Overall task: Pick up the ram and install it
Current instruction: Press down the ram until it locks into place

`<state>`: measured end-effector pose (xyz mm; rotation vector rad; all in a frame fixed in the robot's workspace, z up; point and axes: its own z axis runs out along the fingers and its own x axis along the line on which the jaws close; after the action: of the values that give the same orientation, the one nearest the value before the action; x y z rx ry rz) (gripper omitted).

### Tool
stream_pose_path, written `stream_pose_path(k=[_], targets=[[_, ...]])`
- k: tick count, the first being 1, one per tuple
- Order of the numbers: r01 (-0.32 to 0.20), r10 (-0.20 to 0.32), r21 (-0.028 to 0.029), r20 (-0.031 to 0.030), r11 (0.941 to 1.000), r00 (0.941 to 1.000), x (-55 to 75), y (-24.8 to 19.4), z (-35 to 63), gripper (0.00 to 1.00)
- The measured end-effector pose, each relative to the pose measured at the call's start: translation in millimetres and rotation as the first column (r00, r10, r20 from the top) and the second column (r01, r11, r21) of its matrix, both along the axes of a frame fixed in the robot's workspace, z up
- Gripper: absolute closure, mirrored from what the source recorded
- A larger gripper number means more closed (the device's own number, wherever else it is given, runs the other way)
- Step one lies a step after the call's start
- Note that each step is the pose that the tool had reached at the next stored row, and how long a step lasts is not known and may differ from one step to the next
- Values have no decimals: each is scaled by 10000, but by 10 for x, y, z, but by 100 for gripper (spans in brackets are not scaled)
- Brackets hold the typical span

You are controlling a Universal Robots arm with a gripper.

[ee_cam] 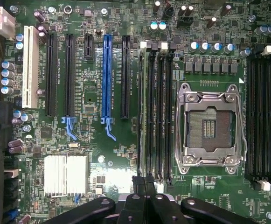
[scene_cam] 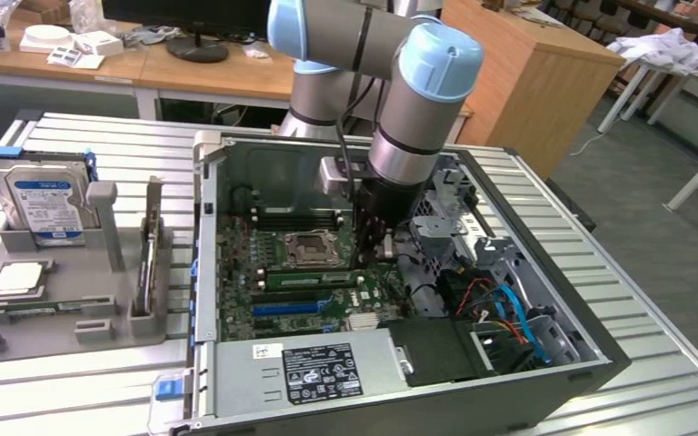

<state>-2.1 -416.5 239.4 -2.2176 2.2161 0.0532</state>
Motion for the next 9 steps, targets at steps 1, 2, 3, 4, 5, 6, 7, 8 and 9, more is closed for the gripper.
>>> stream_pose_path(k=[1,2,3,4,5,6,7,8,9], targets=[[-1,1,0,0,10000,10000,0,3,-1,89],[0,0,0,0,10000,10000,0,6,-1,89],[-1,1,0,0,10000,10000,0,8,-2,89],[-1,1,-1,-1,10000,10000,0,9,-1,89],[-1,1,-1,-1,10000,10000,0,9,-2,89],[-1,1,-1,-1,10000,10000,0,9,-1,89],[0,0,-1,-1,10000,10000,0,10,-1,89],[-1,1,-2,-1,10000,10000,0,10,-2,89],[0,0,3,0,10000,10000,0,11,-8,89]])
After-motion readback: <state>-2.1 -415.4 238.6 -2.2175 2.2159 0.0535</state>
